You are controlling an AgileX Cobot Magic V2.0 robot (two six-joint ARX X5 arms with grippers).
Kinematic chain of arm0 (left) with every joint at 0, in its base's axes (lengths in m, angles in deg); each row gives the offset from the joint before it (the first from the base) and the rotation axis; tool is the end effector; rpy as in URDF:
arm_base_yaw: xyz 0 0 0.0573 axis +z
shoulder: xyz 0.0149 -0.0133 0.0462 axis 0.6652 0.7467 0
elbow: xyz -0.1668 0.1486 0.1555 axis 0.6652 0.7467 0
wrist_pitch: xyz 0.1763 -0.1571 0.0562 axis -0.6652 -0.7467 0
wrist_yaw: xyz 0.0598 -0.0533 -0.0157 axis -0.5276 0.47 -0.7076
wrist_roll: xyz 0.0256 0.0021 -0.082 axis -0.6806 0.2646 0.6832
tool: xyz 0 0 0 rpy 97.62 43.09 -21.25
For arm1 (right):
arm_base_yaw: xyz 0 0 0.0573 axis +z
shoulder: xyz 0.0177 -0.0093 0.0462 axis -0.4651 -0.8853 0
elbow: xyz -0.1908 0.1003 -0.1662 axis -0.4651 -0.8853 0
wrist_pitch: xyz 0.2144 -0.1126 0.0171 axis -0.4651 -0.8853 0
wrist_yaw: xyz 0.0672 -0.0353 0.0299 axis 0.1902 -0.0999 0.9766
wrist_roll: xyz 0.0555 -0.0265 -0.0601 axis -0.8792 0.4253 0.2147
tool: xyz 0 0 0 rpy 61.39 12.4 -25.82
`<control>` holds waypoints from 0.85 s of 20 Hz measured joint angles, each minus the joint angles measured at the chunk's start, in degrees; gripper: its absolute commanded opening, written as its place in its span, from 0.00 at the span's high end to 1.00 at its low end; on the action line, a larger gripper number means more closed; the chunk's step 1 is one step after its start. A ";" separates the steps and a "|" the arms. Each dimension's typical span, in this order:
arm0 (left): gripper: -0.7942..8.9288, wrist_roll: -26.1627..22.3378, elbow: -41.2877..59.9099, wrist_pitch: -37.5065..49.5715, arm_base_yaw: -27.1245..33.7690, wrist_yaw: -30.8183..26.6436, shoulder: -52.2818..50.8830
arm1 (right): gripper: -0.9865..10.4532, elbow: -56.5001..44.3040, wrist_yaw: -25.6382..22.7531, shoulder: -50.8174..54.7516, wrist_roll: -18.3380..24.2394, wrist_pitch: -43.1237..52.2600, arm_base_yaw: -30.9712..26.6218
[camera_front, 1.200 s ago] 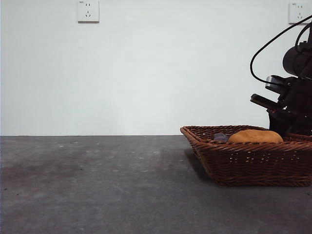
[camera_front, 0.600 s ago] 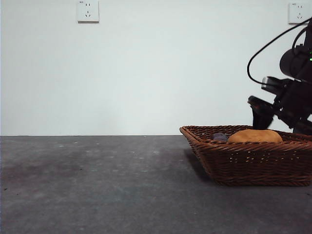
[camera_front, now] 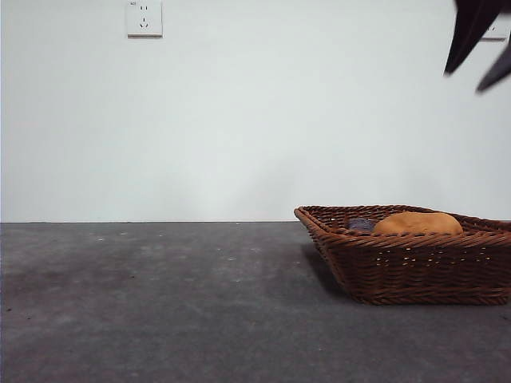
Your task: Help me put the vegetables on the table into the basket
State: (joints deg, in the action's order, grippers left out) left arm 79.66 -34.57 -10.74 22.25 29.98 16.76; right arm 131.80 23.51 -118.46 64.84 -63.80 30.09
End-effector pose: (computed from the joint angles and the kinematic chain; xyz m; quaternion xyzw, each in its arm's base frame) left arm 0.1516 -0.0739 0.3577 0.0409 0.3152 -0.2918 0.9021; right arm 0.2677 0.0425 0.3258 0.0760 0.5038 0.2216 0.8314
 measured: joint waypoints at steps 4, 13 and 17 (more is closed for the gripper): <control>0.92 -1.18 0.00 0.00 0.00 0.02 0.00 | 0.88 0.00 0.04 8.02 1.44 -7.50 2.82; 0.92 -1.90 0.00 -0.02 0.00 0.02 0.00 | 0.92 0.04 -7.10 18.16 1.33 -11.63 7.74; 0.92 -1.90 0.00 -0.02 0.00 0.00 0.00 | 0.91 0.04 -9.07 18.53 0.83 -11.63 7.74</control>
State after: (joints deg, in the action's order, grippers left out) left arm 77.76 -34.57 -10.76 22.25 29.98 16.76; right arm 131.85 14.44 -99.93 65.67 -75.43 37.82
